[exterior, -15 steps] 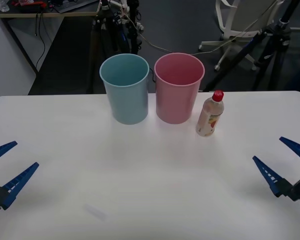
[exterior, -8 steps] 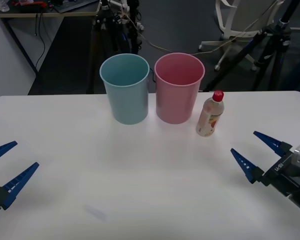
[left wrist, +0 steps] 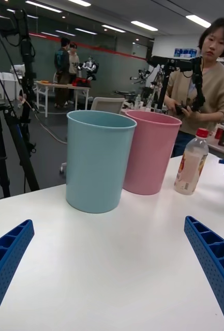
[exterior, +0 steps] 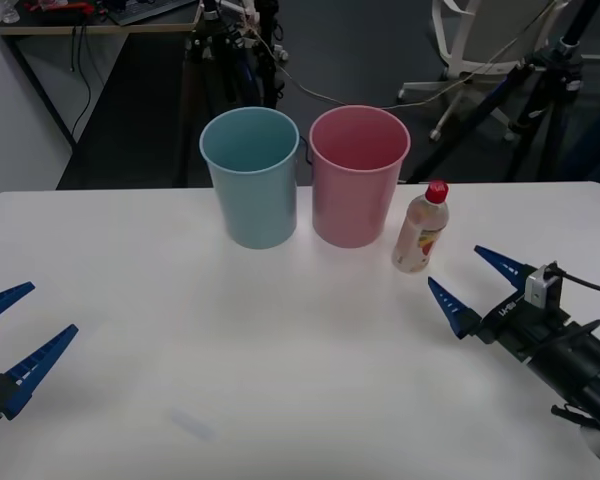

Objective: Grasp the object on the table and drop it into the matching bin: aluminum can to the light blue bin, PET bottle to the pink bin.

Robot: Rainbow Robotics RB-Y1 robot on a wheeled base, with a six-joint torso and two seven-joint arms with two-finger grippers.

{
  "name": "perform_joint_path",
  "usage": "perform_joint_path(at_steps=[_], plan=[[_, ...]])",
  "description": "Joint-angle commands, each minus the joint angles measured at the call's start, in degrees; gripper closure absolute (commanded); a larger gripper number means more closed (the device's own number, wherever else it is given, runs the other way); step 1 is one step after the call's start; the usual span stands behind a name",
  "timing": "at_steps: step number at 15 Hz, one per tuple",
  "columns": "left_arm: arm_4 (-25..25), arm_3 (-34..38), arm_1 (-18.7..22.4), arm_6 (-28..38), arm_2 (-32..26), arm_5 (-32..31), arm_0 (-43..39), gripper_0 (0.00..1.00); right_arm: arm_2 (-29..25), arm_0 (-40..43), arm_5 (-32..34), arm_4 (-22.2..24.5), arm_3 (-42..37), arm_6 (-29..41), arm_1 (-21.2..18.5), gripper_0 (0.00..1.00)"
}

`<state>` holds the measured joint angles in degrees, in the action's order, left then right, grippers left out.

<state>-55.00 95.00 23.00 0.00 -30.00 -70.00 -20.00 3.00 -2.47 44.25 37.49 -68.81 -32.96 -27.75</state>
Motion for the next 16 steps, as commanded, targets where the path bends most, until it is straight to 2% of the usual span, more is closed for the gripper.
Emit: perform_joint_path(at_steps=[1,4,10,16], plan=[[0.0,0.0,0.0,0.0,0.0,0.0,0.0,0.00,0.7,-1.0,-2.3,0.0,0.1,-0.2,0.8,0.00],[0.0,0.0,0.0,0.0,0.0,0.0,0.0,0.00,0.7,-5.9,-0.5,0.0,7.4,-0.8,2.4,0.00],[0.0,0.0,0.0,0.0,0.0,0.0,0.0,0.00,0.6,-12.2,-1.7,0.0,14.0,-2.5,4.6,0.00],[0.0,0.0,0.0,0.0,0.0,0.0,0.0,0.00,1.0,-15.4,-4.7,0.5,15.1,-2.7,6.5,0.00]])
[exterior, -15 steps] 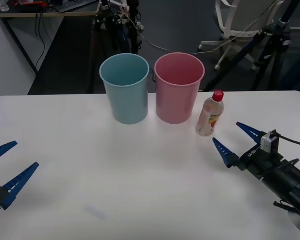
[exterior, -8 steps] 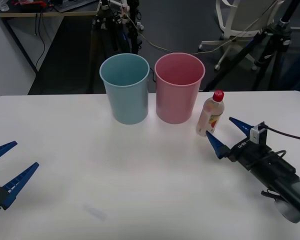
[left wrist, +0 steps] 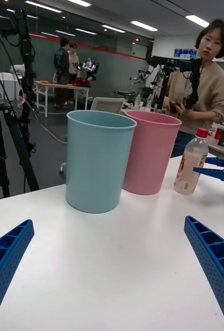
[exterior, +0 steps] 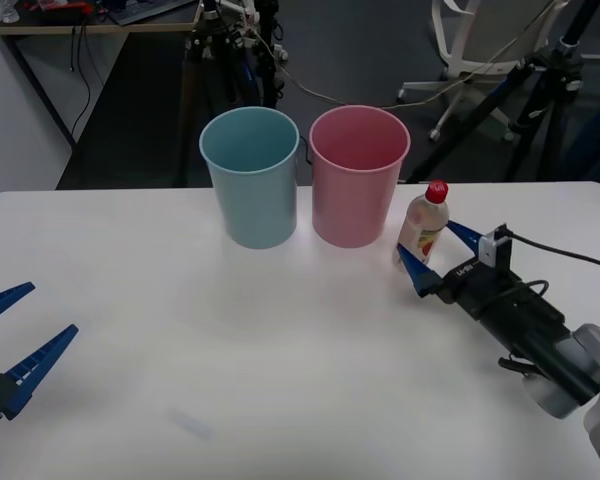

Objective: Grasp the object on the table and drop it into the matching bin: aluminum can to the light blue bin, PET bottle to the pink bin.

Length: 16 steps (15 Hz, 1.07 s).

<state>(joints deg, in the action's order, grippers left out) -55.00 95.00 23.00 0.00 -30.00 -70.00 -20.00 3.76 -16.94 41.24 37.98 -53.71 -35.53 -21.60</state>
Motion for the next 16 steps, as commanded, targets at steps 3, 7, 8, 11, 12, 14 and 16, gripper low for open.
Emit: perform_joint_path(at_steps=[3,7,8,11,12,14,16], plan=[[0.0,0.0,0.0,0.0,0.0,0.0,0.0,0.00,0.4,-2.1,-4.0,0.1,0.0,-0.2,1.0,0.00],[0.0,0.0,0.0,0.0,0.0,0.0,0.0,0.00,0.7,-3.5,-7.0,0.1,-0.1,-0.2,1.8,0.00],[0.0,0.0,0.0,0.0,0.0,0.0,0.0,0.00,0.7,-3.6,-7.4,0.1,0.0,-0.2,1.9,0.00],[0.0,0.0,0.0,0.0,0.0,0.0,0.0,0.00,1.1,-4.2,-7.7,0.0,0.0,0.0,2.1,0.00],[0.0,0.0,0.0,0.0,0.0,0.0,0.0,0.00,1.2,-4.2,-7.9,0.1,0.0,-0.1,2.1,0.00],[0.0,0.0,0.0,0.0,0.0,0.0,0.0,0.00,1.3,-4.3,-8.0,0.0,-0.1,-0.2,2.1,0.88],[0.0,0.0,0.0,0.0,0.0,0.0,0.0,0.00,1.2,-4.3,-8.1,0.1,0.0,-0.2,2.1,1.00]])
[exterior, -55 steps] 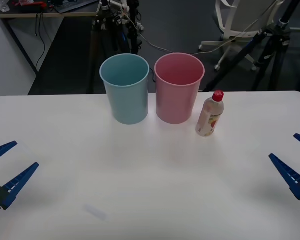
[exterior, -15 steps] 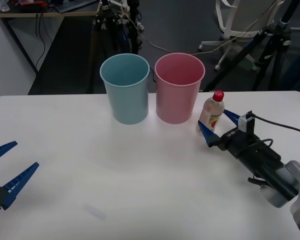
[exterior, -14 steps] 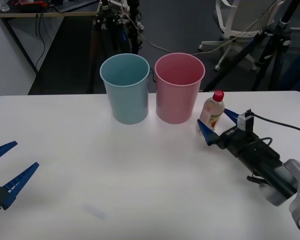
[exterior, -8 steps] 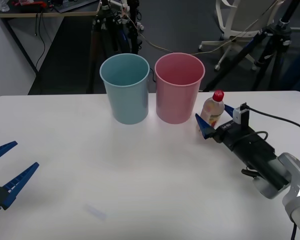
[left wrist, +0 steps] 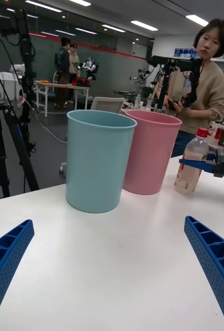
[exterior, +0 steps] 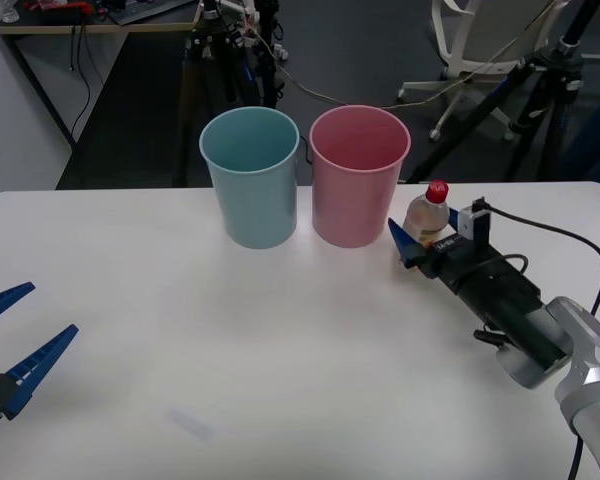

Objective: Grasp the object on the table and drop it into the matching bin: aluminum can to the light blue bin, PET bottle to the pink bin.

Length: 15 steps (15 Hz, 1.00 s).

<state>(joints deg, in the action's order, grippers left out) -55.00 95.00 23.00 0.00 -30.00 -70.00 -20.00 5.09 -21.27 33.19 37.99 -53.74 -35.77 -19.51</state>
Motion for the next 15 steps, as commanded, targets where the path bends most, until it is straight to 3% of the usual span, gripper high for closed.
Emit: perform_joint_path(at_steps=[1,10,12,15], plan=[[0.0,0.0,0.0,0.0,0.0,0.0,0.0,0.00,-0.1,0.0,-0.1,0.0,0.0,0.0,0.0,1.00],[0.0,0.0,0.0,0.0,0.0,0.0,0.0,0.00,0.5,2.1,1.5,0.4,-1.5,0.3,-1.6,1.00],[0.0,0.0,0.0,0.0,0.0,0.0,0.0,0.00,1.3,6.2,-0.4,0.3,-7.7,1.0,-3.3,1.00],[0.0,0.0,0.0,0.0,0.0,0.0,0.0,0.00,7.7,15.3,-8.3,-6.2,-22.9,1.9,-10.5,1.00]])
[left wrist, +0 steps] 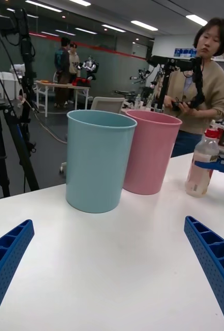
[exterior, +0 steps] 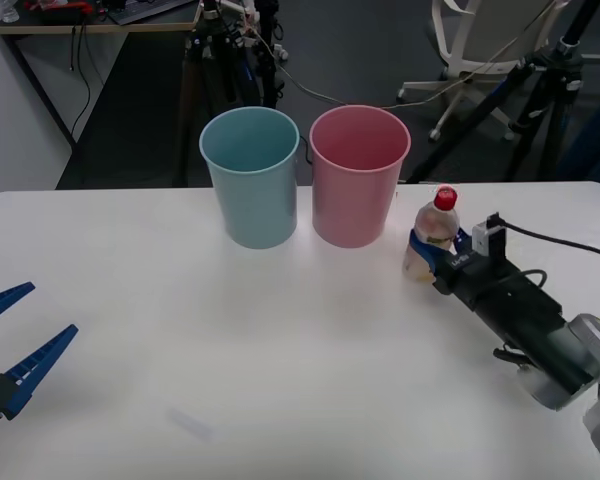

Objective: Grasp the object on the table and drop it into the matching bin: aluminum can to the light blue bin, PET bottle to the pink bin.

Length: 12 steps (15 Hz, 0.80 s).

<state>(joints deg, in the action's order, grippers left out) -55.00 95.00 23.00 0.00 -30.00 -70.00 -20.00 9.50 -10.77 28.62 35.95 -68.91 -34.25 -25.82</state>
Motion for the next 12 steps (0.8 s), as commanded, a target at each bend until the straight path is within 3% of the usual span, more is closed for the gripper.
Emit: perform_joint_path(at_steps=[1,9,12], plan=[[0.0,0.0,0.0,0.0,0.0,0.0,0.0,0.00,3.9,7.3,-4.7,-5.6,-11.5,0.7,-6.3,1.00],[0.0,0.0,0.0,0.0,0.0,0.0,0.0,0.00,3.8,24.6,-14.4,-17.1,-41.3,2.2,-21.9,1.00],[0.0,0.0,0.0,0.0,0.0,0.0,0.0,0.00,2.5,27.2,-15.3,-20.0,-46.8,2.7,-26.5,1.00]])
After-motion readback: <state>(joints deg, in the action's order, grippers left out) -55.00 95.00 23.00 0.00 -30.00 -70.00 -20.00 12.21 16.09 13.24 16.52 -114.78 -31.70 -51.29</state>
